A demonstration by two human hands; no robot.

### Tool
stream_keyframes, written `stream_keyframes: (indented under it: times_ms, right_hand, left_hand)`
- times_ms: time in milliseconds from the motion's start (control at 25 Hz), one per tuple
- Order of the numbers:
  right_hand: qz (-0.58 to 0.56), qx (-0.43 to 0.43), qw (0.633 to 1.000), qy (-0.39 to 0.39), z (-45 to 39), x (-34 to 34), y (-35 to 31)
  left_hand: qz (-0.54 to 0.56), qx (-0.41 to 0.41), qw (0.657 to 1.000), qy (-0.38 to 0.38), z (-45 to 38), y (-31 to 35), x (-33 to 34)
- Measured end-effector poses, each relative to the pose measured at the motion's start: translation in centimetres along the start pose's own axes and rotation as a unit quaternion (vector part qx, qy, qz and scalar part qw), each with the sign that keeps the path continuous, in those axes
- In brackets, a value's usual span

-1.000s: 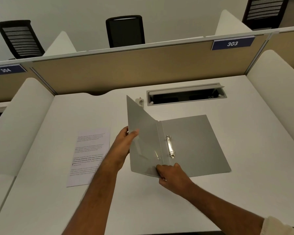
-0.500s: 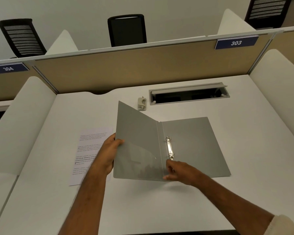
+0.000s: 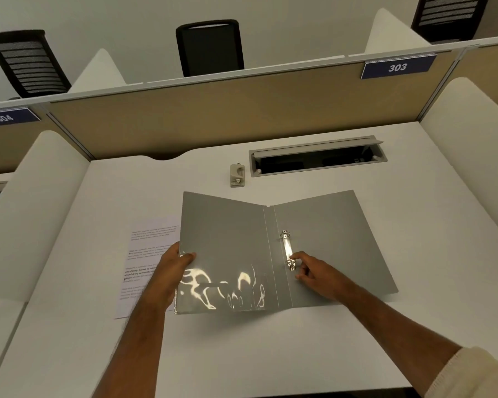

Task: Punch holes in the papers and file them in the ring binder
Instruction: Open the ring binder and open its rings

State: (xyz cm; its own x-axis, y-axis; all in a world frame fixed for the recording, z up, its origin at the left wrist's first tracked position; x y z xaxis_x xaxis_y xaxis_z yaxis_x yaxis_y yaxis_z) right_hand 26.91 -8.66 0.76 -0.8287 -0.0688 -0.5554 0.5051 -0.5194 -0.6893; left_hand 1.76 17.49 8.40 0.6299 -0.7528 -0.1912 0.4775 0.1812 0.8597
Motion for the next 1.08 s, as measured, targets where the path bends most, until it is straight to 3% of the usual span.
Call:
stream_keyframes:
  times_ms: [480, 560, 680, 840, 1080]
  right_hand:
    - [-0.042, 0.021, 0.999, -0.005, 0.6, -1.9, 2.5]
    - [-0.050, 0.019, 0.998, -0.018, 0.5, -1.8, 2.7]
    - [-0.061, 0.022, 0.997, -0.038, 0.2, -1.7, 3.3]
    - [-0.078, 0.025, 0.994, -0.072, -0.3, -1.4, 3.3]
    - [-0.094, 0.040, 0.989, -0.109, -1.1, -1.2, 3.5]
  left_hand:
    - [-0.085, -0.004, 0.993, 0.079, -2.0, -4.1, 1.3]
    - [-0.148, -0.013, 0.981, 0.125, -2.1, -4.3, 0.9]
    - [-0.321, 0.002, 0.928, 0.190, -2.7, -3.1, 0.9]
    - [-0.367, 0.135, 0.914, 0.111, -4.1, -0.3, 6.8]
    - [-0.325, 0.173, 0.930, -0.001, -7.7, 1.1, 16.1]
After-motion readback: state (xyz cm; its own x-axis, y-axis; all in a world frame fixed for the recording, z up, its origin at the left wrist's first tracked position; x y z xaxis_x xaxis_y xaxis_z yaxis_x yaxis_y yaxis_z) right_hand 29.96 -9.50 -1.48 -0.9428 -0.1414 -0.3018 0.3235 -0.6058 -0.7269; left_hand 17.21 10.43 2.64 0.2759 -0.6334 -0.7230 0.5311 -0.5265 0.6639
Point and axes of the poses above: each hand's wrist, its own z-axis away from the middle knuckle, its own x-axis out of the palm, y = z × x, the point moved 9 cm from there along -z, towards the middle knuckle, and after that the axes turned 10 degrees about -y, right-handed, at the moved point
